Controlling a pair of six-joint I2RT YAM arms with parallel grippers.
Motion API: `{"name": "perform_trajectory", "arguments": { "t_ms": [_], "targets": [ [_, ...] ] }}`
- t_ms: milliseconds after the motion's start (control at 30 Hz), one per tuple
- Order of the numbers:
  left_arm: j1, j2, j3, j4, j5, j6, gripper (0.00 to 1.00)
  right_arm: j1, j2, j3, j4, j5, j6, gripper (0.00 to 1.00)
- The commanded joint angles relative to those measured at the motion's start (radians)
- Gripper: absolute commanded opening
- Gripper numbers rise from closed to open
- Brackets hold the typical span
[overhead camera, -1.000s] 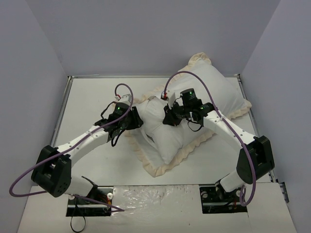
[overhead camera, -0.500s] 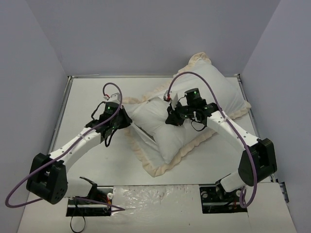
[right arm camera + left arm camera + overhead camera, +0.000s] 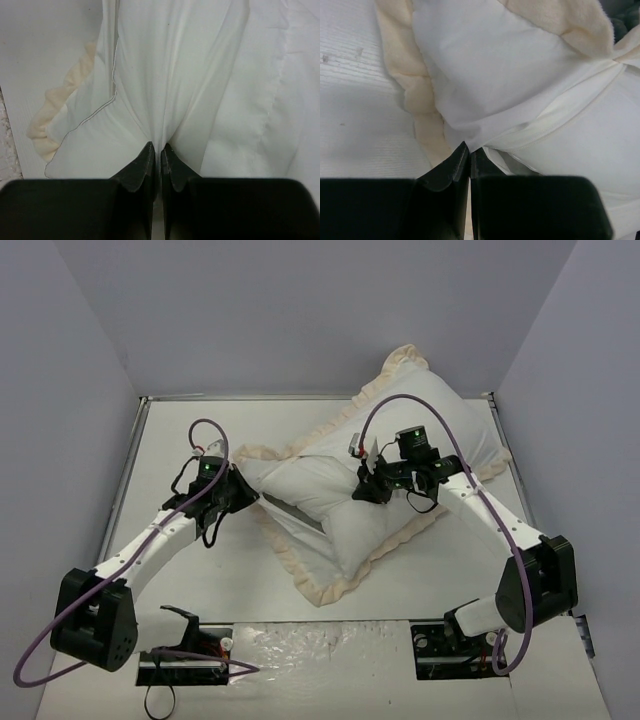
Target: Remove the pillowcase from the pillow
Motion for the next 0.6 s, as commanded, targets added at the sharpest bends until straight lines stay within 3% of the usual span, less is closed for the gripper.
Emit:
{"name": "perform_trajectory", "arguments": {
  "t_ms": [0, 267, 567],
  "targets": [
    [0.108, 0.023, 0.069, -0.122, -0.229, 0.042, 0.02, -0.086, -0.037, -0.024, -0.156, 0.108, -0.083, 0.00],
    [0.165, 0.152, 0.167, -0.135, -0.231, 0.078, 0.02, -0.123, -0.054, -0.007, -0.205, -0.020, -0.141, 0.00],
    [0.128, 0.301, 0.202, 0.135, 0.075, 0.034, 0.03, -0.108, -0.030, 0.040, -0.252, -0.223, -0.133, 0.00]
  ]
}}
